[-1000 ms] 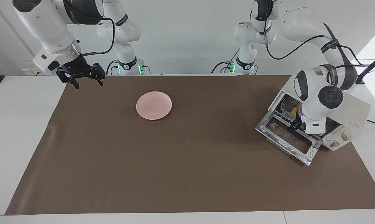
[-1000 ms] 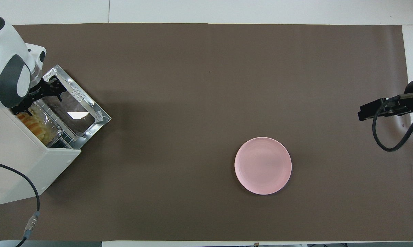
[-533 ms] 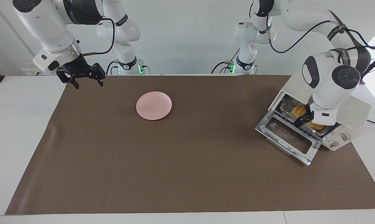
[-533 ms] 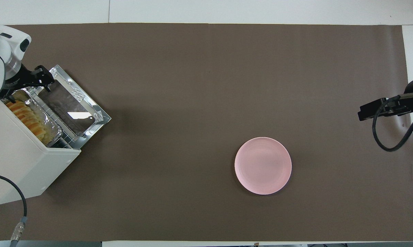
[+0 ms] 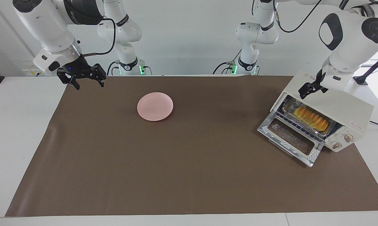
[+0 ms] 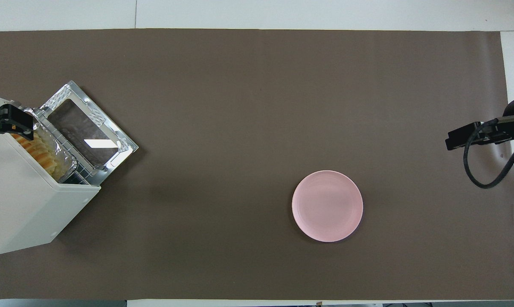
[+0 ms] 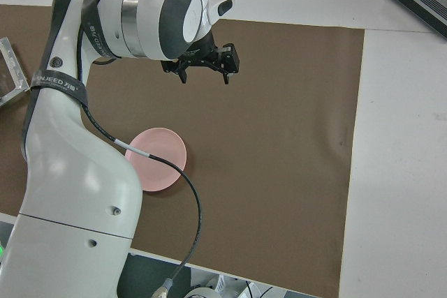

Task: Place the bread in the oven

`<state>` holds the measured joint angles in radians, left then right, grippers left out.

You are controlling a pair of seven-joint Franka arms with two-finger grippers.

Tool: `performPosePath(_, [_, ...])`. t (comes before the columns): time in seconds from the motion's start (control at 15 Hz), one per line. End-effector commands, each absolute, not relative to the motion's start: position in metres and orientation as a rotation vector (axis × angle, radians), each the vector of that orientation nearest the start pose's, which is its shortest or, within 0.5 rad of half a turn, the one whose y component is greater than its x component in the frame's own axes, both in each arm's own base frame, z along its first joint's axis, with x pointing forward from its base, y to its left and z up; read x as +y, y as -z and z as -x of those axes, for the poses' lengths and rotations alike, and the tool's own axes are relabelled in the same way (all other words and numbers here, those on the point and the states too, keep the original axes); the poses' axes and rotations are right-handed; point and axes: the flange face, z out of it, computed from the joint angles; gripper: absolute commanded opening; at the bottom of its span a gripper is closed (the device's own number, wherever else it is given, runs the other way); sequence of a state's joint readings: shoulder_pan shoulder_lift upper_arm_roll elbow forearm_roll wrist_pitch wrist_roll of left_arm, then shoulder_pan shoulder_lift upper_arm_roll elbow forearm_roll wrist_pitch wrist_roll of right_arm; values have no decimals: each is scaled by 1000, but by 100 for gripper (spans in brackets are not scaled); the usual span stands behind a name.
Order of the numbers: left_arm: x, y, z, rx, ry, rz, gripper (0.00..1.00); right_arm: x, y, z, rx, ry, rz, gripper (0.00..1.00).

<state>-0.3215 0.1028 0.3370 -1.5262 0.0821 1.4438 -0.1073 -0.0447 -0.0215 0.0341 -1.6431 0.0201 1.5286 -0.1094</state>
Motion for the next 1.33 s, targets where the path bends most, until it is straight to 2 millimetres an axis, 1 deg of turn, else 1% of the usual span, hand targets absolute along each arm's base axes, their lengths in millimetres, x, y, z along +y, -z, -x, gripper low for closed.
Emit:
performPosePath(0.0, [0, -593, -546, -140, -321, 3065, 100, -5, -602, -535, -183, -150, 3090, 100])
performPosePath(0.07, [2, -602, -539, -105, -325, 3077, 100, -5, -602, -535, -180, -150, 3090, 100])
performPosePath(0.13, [5, -606, -535, -60, -341, 3092, 100, -5, -602, -535, -183, -150, 3090, 100])
performPosePath(0.2, [8, -611, -532, -50, -337, 3111, 100, -5, -602, -535, -183, -150, 3090, 100])
performPosePath(0.27, [6, -621, -522, -35, -332, 3117, 100, -5, -602, -535, -183, -150, 3090, 100])
performPosePath(0.33, [9, -619, -518, -47, -355, 3115, 100, -5, -602, -535, -183, -150, 3090, 100])
performPosePath(0.67, [7, -619, -525, -10, -277, 3125, 100, -5, -602, -535, -183, -150, 3090, 100])
performPosePath(1.07, [5, -618, -524, -6, -287, 3137, 100, -5, -602, -535, -180, -150, 3090, 100])
performPosePath(1.27, [0, -619, -524, 8, -278, 3137, 100, -5, -602, -535, -180, -150, 3090, 100])
